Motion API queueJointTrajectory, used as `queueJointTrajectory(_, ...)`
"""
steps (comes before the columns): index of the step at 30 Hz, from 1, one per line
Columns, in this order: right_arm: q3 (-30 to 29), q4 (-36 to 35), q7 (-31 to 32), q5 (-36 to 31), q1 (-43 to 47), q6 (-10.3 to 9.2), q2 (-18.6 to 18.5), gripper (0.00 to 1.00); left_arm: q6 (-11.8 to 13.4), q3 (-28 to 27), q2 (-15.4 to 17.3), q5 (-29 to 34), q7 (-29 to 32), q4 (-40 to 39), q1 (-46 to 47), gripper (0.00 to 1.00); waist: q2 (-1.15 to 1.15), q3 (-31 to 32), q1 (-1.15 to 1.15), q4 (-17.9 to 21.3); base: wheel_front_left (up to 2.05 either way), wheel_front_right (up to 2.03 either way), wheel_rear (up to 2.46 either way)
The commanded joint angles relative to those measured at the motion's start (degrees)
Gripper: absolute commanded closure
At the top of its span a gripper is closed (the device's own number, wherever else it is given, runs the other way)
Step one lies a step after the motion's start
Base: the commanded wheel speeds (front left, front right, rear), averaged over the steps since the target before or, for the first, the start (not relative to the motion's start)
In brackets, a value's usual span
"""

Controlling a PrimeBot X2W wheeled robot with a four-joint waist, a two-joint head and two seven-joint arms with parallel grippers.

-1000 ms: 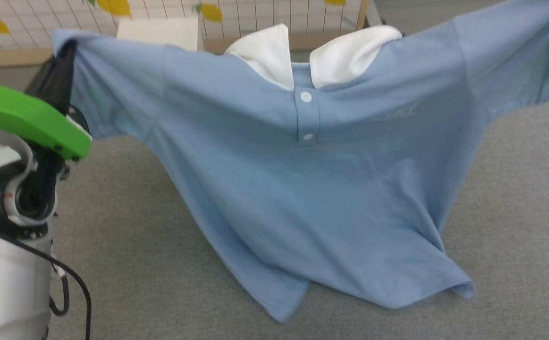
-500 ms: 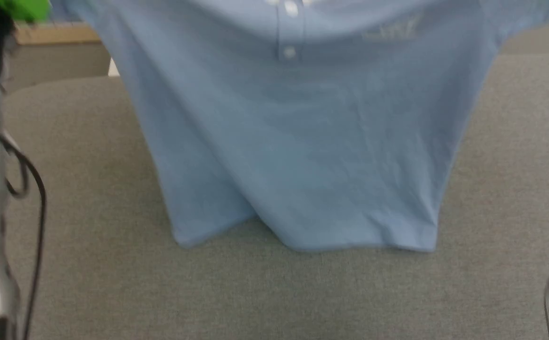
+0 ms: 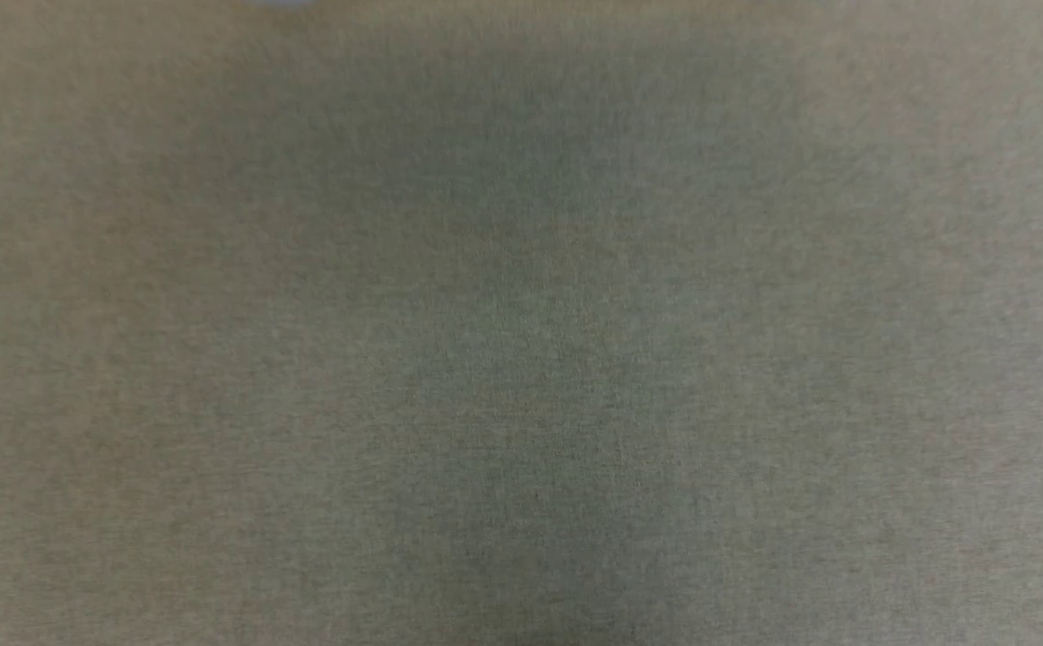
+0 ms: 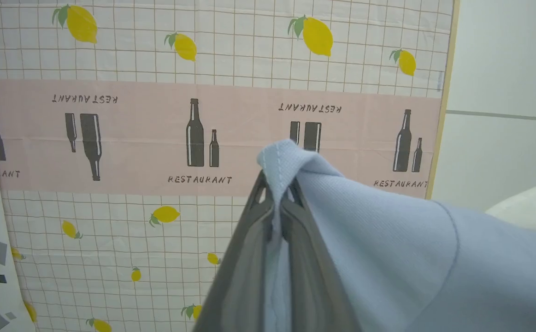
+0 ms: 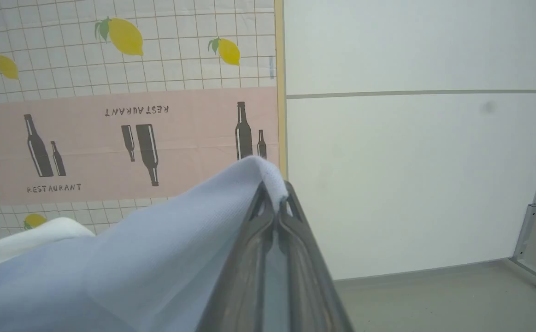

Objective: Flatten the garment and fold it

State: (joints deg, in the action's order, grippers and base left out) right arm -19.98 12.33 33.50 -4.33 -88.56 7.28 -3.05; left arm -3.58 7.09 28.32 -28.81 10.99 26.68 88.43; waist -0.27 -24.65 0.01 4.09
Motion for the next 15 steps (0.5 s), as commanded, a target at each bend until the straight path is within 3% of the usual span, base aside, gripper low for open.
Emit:
queueJointTrajectory(1,-0.5,0.9,-1.2,-0.8,-1.5,0.21,0.1,1.00,-0.5,0.0,0.6,0.9,-0.8,1.0,1.6,1.00,0.27,-6.4,-0.01,0.7,0.00,0.00,0.00)
queueJointTrajectory(9,-0.3,6.2,-4.9,0.0,-4.4,0.21,0.2,1.00,-2.5,1.3,1.2,0.5,-4.9,8.2,4.2,1.00,0.27,-11.4,-0.01,0.2,0.00,0.00,0.00)
queueJointTrajectory(15,1.7,8.2,-7.4,2.6,-0.8,0.21,0.2,1.00,-3.4,2.6,0.7,-1.2,-7.9,12.5,0.5,1.00,0.27,-10.9,-0.01,-0.6,0.00,0.00,0.00)
